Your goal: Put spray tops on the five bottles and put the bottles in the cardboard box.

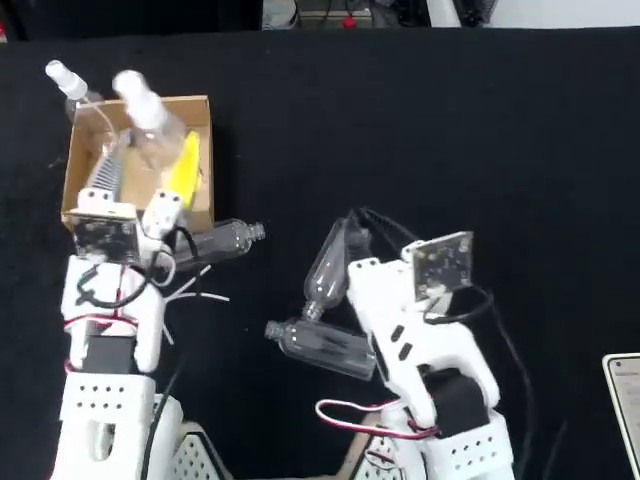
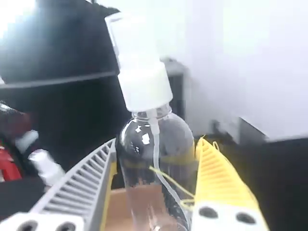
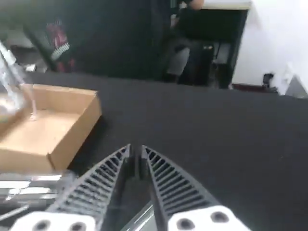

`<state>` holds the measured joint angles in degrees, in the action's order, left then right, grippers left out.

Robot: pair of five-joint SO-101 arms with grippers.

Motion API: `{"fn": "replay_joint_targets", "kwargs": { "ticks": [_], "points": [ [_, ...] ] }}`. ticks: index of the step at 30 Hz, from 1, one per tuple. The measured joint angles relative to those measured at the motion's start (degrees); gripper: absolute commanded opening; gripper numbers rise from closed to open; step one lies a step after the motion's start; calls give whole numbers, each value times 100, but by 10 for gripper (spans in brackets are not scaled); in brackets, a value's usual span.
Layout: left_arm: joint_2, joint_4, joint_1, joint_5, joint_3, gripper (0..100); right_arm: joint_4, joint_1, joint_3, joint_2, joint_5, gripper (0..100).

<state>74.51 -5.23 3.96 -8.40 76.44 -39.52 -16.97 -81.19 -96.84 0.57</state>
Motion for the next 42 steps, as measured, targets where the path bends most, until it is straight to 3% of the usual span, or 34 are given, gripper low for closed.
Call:
{"fn": "replay_joint_targets", "kwargs": {
  "ticks": [6, 19, 31, 34, 40, 42],
  "points": [
    [-1020, -352, 132, 0, -756, 170, 35, -343, -185, 0, 0, 12],
    [-5714, -396, 290, 0, -3393, 173, 35, -343, -343, 9, 0, 14],
    [-6875, -501, 580, 0, -3815, 174, 35, -343, -343, 9, 0, 15],
    [-7279, -1178, 580, 0, -3903, 172, 35, -343, -343, 9, 0, 15],
    [-8633, -3736, 580, 0, -3912, 170, 35, -343, -343, 9, 0, 15],
    [-9055, -4167, 580, 0, -3974, 170, 35, -343, -343, 9, 0, 15]
  ]
}}
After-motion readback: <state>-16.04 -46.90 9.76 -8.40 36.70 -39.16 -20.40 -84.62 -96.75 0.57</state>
